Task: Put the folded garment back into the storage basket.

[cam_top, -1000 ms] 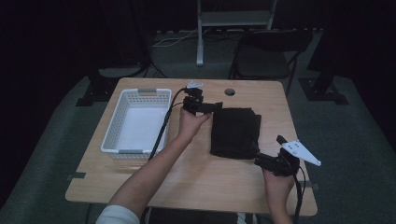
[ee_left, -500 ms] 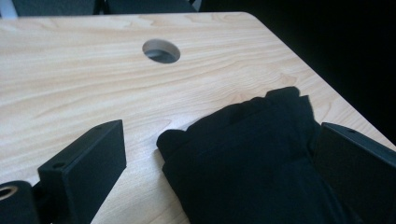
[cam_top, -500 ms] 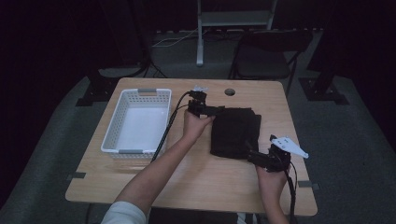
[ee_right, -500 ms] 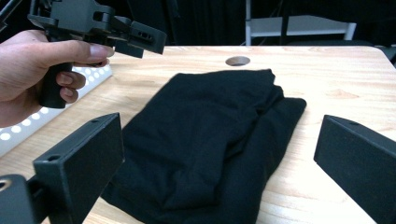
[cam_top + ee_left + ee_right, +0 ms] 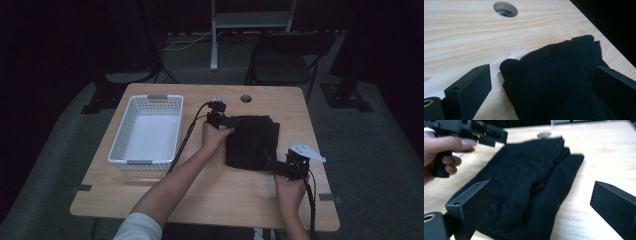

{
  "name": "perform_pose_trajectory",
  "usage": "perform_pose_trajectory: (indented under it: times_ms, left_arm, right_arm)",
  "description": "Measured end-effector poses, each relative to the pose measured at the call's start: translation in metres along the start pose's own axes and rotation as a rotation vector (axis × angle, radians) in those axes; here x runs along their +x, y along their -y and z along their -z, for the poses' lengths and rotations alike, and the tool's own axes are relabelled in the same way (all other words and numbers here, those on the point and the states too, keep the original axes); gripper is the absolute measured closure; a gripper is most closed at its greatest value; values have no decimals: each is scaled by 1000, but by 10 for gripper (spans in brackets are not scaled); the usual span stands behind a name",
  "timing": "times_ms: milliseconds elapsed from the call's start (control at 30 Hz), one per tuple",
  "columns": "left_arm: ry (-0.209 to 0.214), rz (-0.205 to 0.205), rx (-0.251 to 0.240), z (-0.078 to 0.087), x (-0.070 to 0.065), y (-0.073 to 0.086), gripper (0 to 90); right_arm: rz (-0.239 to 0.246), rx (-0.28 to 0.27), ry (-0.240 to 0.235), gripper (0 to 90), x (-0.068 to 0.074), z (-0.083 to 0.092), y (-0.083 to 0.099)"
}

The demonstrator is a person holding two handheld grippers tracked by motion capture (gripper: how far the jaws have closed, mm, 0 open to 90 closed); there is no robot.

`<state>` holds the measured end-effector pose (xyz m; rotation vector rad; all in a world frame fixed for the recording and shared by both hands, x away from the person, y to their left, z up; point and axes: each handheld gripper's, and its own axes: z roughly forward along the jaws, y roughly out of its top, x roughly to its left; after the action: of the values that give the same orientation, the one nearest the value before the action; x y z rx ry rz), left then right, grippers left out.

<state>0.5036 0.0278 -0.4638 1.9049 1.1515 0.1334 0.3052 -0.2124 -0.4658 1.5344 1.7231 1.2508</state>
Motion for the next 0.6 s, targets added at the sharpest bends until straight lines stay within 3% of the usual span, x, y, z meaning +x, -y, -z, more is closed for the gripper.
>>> perform_pose_trajectory:
  times_ms: [467,600]
  left_arm:
    - [-14,10,30,-11,8,3,33]
    - [-6,15,40,-15,8,5,33]
  right_arm:
    - [-32,154,-16,35,-4,-26,8]
    - [-40,159,-23,35,-3,-31,7]
